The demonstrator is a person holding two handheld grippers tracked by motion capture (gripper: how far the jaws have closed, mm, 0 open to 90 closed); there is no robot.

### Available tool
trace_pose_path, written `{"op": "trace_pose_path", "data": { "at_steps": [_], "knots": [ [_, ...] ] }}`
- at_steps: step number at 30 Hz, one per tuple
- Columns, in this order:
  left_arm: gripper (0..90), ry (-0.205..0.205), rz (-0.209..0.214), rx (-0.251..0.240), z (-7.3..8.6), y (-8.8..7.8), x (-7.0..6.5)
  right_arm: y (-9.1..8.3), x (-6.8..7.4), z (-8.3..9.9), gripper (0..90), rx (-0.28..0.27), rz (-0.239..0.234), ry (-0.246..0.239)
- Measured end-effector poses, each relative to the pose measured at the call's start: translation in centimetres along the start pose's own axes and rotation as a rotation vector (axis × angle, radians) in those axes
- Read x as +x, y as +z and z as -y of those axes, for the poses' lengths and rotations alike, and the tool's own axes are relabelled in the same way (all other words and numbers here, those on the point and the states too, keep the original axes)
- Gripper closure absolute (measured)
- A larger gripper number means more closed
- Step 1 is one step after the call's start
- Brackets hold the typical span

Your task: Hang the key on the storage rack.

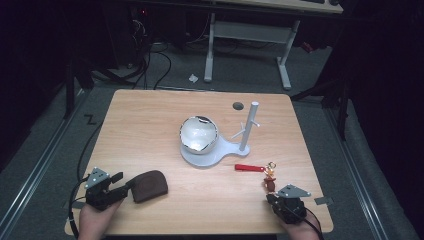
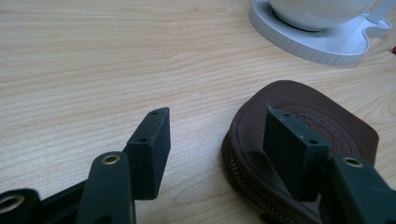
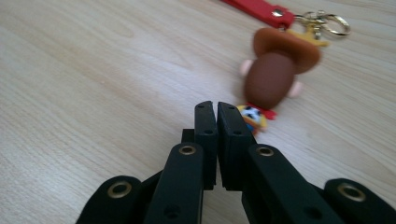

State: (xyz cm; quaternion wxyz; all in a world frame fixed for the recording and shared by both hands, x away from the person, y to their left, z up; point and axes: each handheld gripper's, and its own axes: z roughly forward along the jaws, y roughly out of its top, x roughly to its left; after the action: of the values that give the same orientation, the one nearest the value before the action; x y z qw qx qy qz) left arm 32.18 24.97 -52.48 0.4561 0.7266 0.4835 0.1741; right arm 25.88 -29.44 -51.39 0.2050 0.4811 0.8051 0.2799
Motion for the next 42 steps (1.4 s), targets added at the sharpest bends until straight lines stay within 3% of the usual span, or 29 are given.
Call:
{"op": "trace_pose_path", "data": {
  "at_steps": [3,8,16,24,25,29,31,37,42],
  "knots": [
    [41.6,-0.003,-0.002,-0.005,0.0,-0.2,0.0,0.4,-0.1,0.1,87.8,0.011,0.007,-0.004],
    [41.6,-0.012,-0.002,-0.006,0.0,-0.1,0.3,0.1,-1.4,0.5,87.7,0.017,0.031,0.03],
    [41.6,-0.013,0.0,-0.007,0.0,-0.1,0.3,-0.7,-1.8,-0.4,82.8,0.052,0.008,0.024],
    [41.6,-0.017,0.004,-0.014,-0.1,-0.3,0.3,-1.6,-3.3,-2.4,74.8,0.174,-0.015,0.035],
    [41.6,-0.016,0.006,-0.014,-0.1,-0.2,0.3,-1.7,-3.5,-3.1,71.6,0.218,-0.02,0.027],
    [41.6,-0.016,0.01,-0.014,-0.1,-0.2,0.3,-1.4,-3.7,-3.8,68.3,0.28,-0.025,0.017],
    [41.5,-0.016,0.014,-0.017,-0.1,-0.3,0.4,-0.8,-3.7,-4.5,64.7,0.354,-0.028,0.001],
    [41.5,-0.019,0.017,-0.019,-0.1,-0.3,0.5,0.3,-3.4,-5.7,58.3,0.44,-0.034,-0.004],
    [41.5,-0.015,0.02,-0.019,-0.2,-0.4,0.5,1.0,-3.4,-6.5,54.4,0.465,-0.022,0.007]
  ]
}}
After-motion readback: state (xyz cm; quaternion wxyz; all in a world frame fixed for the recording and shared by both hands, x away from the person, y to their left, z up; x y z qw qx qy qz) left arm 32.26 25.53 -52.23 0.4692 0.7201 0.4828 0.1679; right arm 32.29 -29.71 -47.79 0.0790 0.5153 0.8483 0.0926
